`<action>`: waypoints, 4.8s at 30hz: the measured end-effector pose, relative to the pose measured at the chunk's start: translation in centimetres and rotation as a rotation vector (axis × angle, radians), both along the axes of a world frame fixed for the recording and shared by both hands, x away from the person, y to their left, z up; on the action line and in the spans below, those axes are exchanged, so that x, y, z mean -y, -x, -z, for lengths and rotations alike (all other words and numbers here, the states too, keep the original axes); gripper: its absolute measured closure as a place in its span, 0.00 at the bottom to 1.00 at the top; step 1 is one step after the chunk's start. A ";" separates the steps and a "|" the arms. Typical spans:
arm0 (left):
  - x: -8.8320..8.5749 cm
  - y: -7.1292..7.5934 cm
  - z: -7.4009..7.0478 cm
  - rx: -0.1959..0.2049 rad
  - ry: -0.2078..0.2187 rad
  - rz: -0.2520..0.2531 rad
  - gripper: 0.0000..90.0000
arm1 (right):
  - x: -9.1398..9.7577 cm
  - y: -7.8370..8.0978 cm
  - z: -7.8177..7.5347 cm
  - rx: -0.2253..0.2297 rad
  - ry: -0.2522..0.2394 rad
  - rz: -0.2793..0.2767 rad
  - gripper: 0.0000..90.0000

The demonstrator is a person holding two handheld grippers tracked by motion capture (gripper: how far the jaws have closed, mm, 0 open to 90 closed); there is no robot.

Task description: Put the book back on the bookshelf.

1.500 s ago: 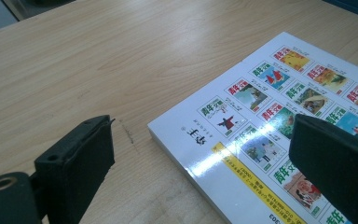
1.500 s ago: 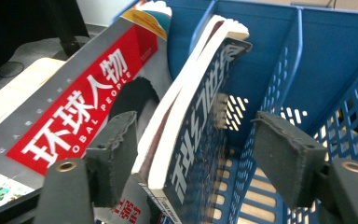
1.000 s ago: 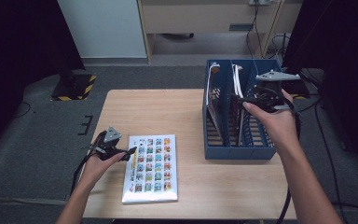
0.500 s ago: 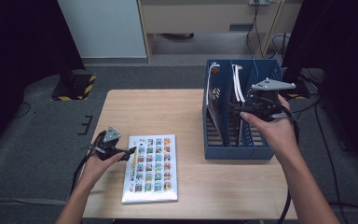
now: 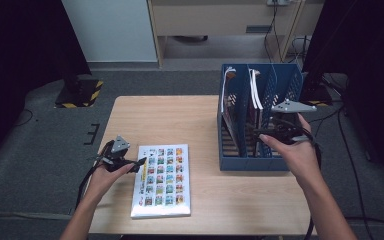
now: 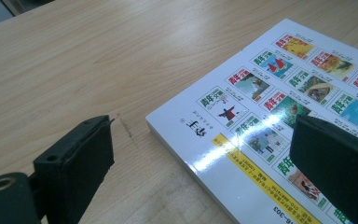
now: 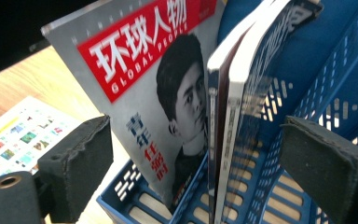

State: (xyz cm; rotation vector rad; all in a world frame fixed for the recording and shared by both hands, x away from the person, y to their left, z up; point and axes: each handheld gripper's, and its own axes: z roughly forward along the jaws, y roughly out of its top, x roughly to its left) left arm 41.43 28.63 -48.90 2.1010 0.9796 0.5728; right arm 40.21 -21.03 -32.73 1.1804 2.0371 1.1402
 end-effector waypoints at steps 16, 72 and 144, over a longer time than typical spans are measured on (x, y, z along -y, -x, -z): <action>0.1 0.0 0.1 -0.003 -0.005 0.003 0.06 | 0.4 1.4 3.7 -0.067 -0.006 -0.008 0.10; 0.5 0.0 0.7 -0.018 -0.012 0.005 0.06 | -14.5 3.7 14.7 -0.237 -0.077 -0.316 0.12; 1.1 -6.2 2.4 -0.149 -0.052 -0.029 0.10 | -18.8 1.3 20.5 -0.260 -0.027 -0.232 0.08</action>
